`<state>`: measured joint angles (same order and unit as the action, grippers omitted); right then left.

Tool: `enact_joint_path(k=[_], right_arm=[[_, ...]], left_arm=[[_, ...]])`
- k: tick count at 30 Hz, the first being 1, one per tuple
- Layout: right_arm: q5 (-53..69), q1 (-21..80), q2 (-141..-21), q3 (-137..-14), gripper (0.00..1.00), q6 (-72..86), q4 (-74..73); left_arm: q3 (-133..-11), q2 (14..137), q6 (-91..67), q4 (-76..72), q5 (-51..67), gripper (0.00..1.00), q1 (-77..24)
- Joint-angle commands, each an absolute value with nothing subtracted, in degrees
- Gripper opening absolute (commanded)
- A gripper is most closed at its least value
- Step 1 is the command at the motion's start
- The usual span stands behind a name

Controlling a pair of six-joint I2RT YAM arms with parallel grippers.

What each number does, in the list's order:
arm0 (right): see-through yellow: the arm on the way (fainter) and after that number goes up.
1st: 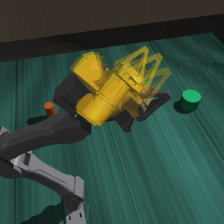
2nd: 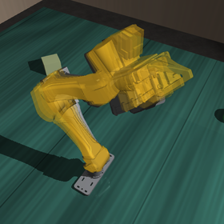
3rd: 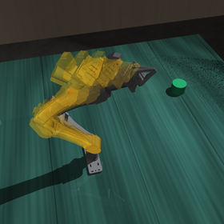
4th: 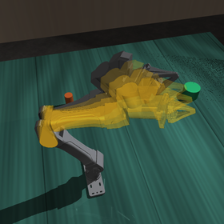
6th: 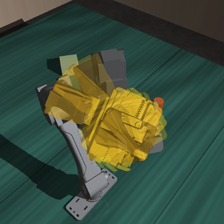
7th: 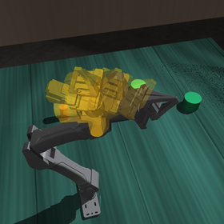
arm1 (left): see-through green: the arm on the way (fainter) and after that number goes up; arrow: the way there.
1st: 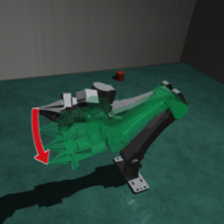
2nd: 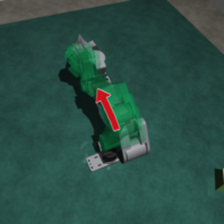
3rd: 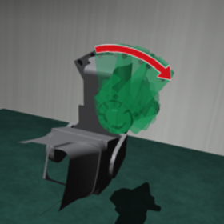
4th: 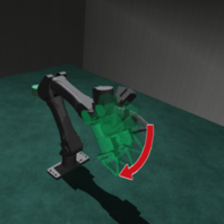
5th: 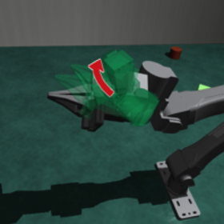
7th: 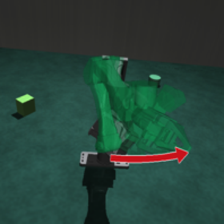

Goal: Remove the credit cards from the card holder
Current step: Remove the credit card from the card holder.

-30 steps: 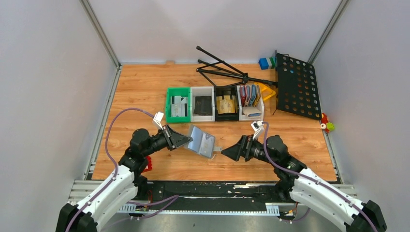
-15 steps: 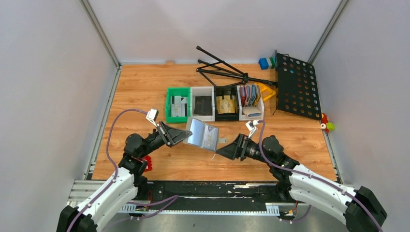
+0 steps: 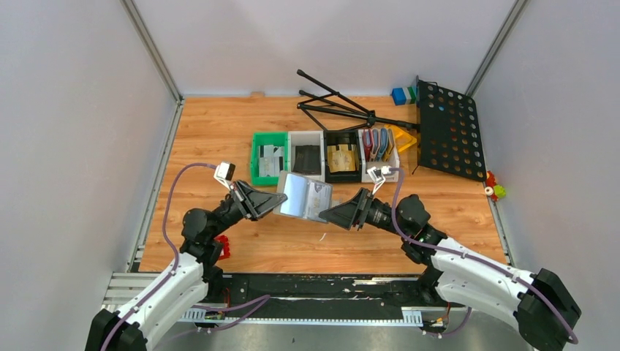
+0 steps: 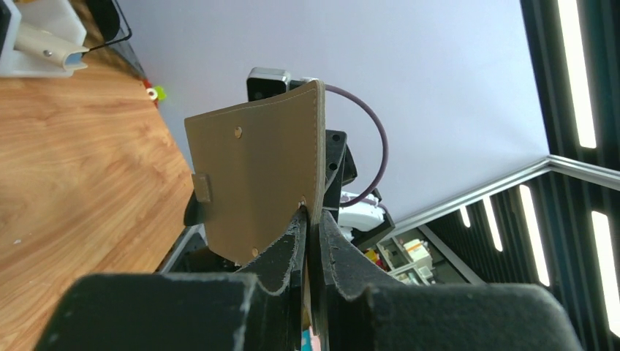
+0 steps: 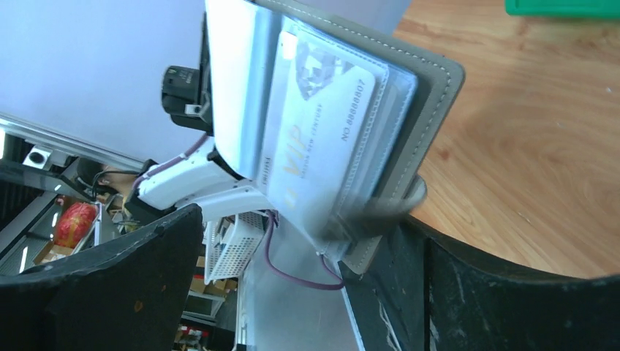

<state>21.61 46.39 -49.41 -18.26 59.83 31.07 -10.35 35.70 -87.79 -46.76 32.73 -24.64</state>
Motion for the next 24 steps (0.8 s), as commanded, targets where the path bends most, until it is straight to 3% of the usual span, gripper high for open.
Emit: enact_joint_path(k=[1,4,7,10,14,16,18,21,24], right_arm=[[23.1,46.7,-49.9,-22.1,0.88,61.1,36.7],[23.1,46.7,-50.8,-22.2,0.63,62.3,38.6],[23.4,46.7,-51.9,-22.5,0.51,63.3,40.0],[23.3,46.6,-53.0,-23.2,0.57,62.8,38.0],[22.3,46.7,-54.3,-22.8,0.91,61.7,34.6],[21.5,46.6,-55.2,-22.7,0.98,61.3,33.6],[21.8,46.7,-56.5,-22.9,0.98,60.9,33.9],[24.5,46.7,-58.8,-22.8,0.91,62.8,40.6],[26.1,46.6,-60.1,-20.7,0.77,65.3,51.6]], left_arm=[[-9.4,35.0,-90.8,-53.9,33.3,0.13,-24.5],[-9.3,35.1,-91.1,-54.4,33.9,0.13,-24.5],[-9.2,34.9,-91.0,-54.2,34.4,0.13,-24.5],[-8.8,34.6,-91.5,-54.9,34.2,0.13,-24.5],[-9.1,34.6,-92.9,-57.6,33.5,0.13,-24.5],[-9.6,34.8,-93.4,-58.5,33.5,0.13,-24.5],[-10.2,34.9,-93.7,-59.1,33.8,0.13,-24.5],[-9.9,34.8,-94.3,-59.4,34.1,0.13,-24.5],[-9.1,34.7,-94.6,-59.7,34.4,0.13,-24.5]])
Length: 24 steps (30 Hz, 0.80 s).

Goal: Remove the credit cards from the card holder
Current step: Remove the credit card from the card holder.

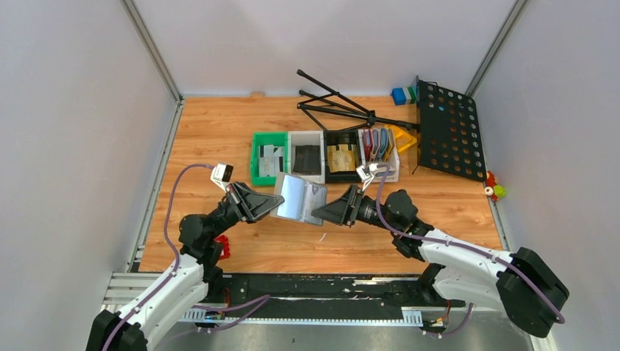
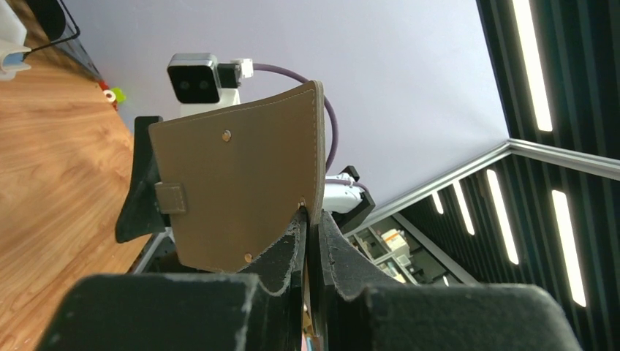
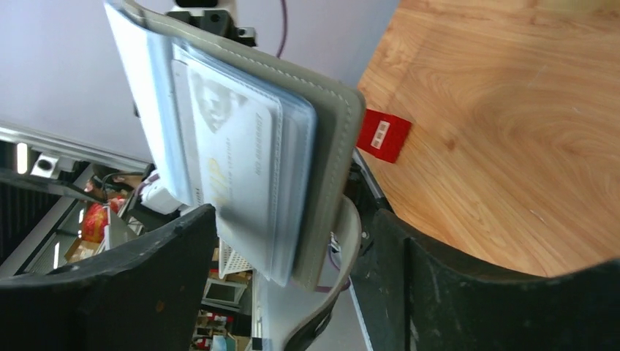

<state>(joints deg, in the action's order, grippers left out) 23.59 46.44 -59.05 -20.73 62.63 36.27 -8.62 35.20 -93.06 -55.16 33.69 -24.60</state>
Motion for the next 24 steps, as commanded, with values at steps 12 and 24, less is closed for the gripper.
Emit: enact_joint_path(k=[12,24], right_arm=[[26.4,46.7,-59.2,-18.3,0.34,66.8,56.0],[22.8,46.6,-49.7,-22.0,0.17,57.6,30.9]], left_arm=[[-7.2,33.6,-85.7,-52.0,32.4,0.08,-24.5],[-9.4,29.3,-78.3,-39.6,30.6,0.11,-24.5]])
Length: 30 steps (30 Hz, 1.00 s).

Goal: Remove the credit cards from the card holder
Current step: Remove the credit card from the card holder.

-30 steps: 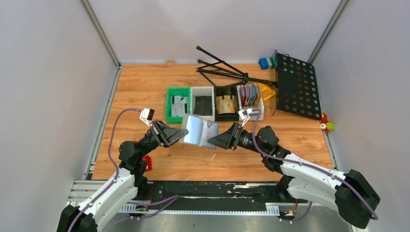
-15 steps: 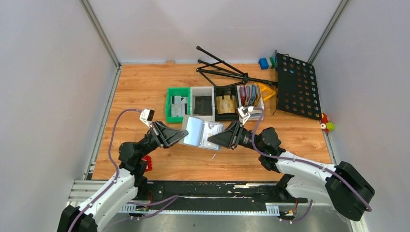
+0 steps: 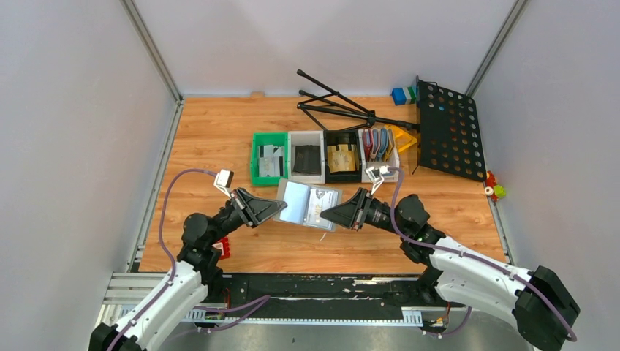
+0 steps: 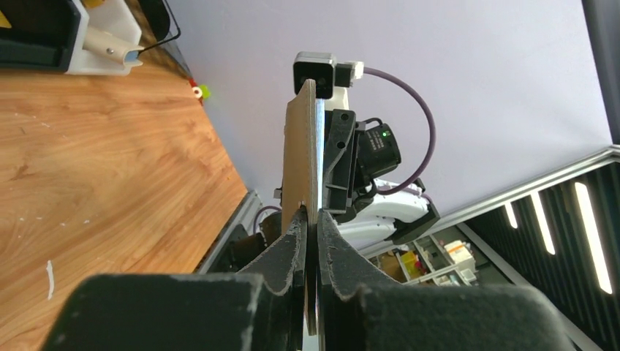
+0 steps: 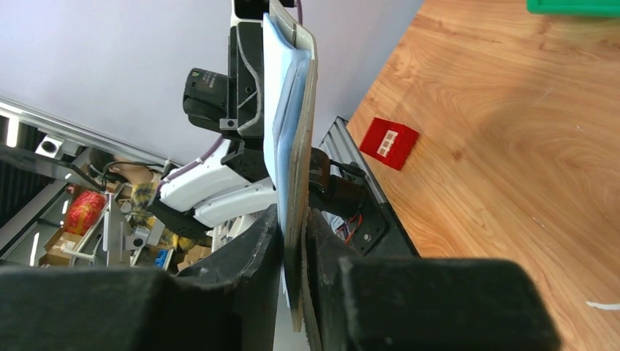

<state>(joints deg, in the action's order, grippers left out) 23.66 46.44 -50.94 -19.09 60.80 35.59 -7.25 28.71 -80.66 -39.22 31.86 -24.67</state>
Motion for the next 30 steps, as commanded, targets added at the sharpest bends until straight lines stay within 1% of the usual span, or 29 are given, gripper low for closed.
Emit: enact_joint_path(k=[1,3,5,7,9,11,13,17,18,20,21,23,27,30], right_arm=[[23.0,46.7,-49.7,-22.1,0.17,57.5,30.7],[23.0,46.7,-49.7,-22.2,0.16,57.3,30.2],[22.7,46.7,-49.4,-22.3,0.16,57.0,29.0],[21.2,46.6,-48.9,-23.0,0.15,56.2,24.9],[18.1,46.6,-48.6,-24.2,0.15,54.9,17.7],[15.0,46.6,-48.7,-25.6,0.15,53.3,10.1],[13.0,46.7,-49.5,-26.7,0.16,52.2,4.7],[13.6,46.7,-52.4,-26.6,0.17,52.2,5.6],[14.1,46.7,-53.3,-26.7,0.17,52.2,6.3],[15.6,46.6,-55.2,-27.2,0.16,52.1,7.4],[16.6,46.7,-56.1,-27.4,0.15,51.9,8.7],[18.7,46.6,-57.8,-27.7,0.14,52.0,11.0],[22.7,46.7,-59.6,-27.4,0.13,52.9,17.1],[24.3,46.8,-59.7,-27.1,0.13,53.5,20.2]], left_arm=[[-9.4,29.7,-78.3,-39.9,30.7,0.11,-24.5],[-9.5,30.3,-78.0,-40.0,31.1,0.13,-24.5],[-10.3,30.4,-76.1,-36.5,31.3,0.20,-24.5],[-13.5,29.8,-69.9,-24.0,30.5,0.33,-24.5],[-18.9,29.3,-59.7,-5.1,26.3,0.43,-24.5],[-23.8,29.2,-50.9,10.7,19.4,0.50,-24.5],[-27.3,29.1,-45.2,17.4,15.9,0.54,-24.5],[-29.2,28.8,-43.0,20.1,14.4,0.54,-24.5],[-28.6,28.9,-43.6,18.6,15.9,0.53,-24.5],[-26.1,29.5,-46.0,9.1,22.5,0.48,-24.9],[-24.9,30.5,-47.7,5.3,25.5,0.46,-25.9],[-24.3,32.8,-48.9,0.7,26.6,0.42,-30.3],[-26.0,39.1,-47.9,-3.8,26.0,0.41,-38.8],[-25.2,43.6,-49.1,-8.6,28.2,0.41,-40.5]])
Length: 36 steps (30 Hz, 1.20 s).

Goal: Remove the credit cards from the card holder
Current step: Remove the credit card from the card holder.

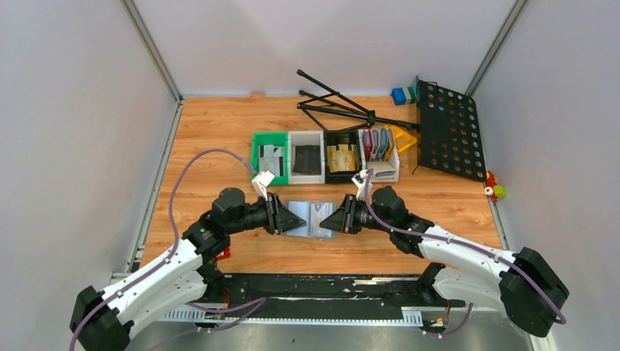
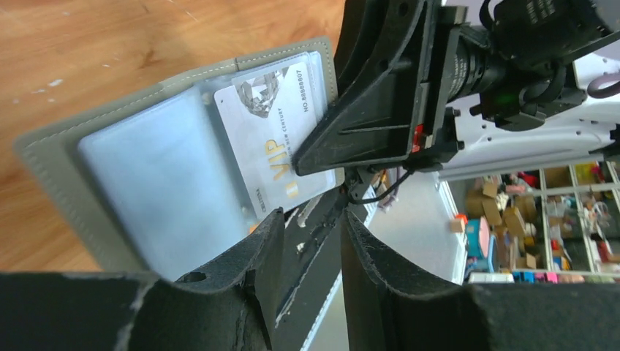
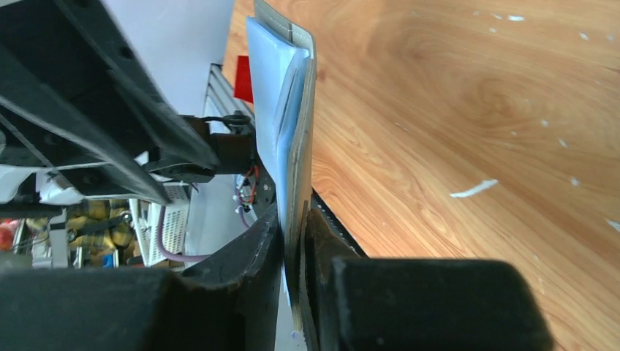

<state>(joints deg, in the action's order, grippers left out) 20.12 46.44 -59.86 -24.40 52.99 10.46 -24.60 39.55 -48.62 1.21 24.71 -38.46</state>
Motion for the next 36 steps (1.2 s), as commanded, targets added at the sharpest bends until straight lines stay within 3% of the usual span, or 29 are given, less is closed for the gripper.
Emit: enact_joint_path(k=[1,7,14,27,31,36], right_arm=[[24.7,46.8,-59.5,-27.1,0.13,53.6,20.7],[28.1,46.8,-58.3,-26.4,0.12,53.9,24.6],[30.3,46.8,-56.4,-23.7,0.10,56.4,32.5],[29.3,46.7,-55.4,-23.1,0.08,56.3,32.2],[30.4,46.8,-56.3,-23.1,0.07,57.1,34.1],[31.8,46.7,-58.4,-23.7,0.07,57.6,35.3]], left_arm=[[-24.7,45.0,-49.5,-10.4,28.9,0.41,-40.6],[-21.6,45.3,-53.2,-18.0,30.0,0.41,-40.5],[-20.4,42.4,-55.6,-16.4,28.4,0.36,-40.0],[-20.7,41.5,-55.3,-8.3,26.0,0.38,-38.0],[-18.7,43.6,-59.3,-17.4,29.9,0.37,-38.0],[-16.1,47.4,-66.9,-32.9,34.8,0.27,-37.9]])
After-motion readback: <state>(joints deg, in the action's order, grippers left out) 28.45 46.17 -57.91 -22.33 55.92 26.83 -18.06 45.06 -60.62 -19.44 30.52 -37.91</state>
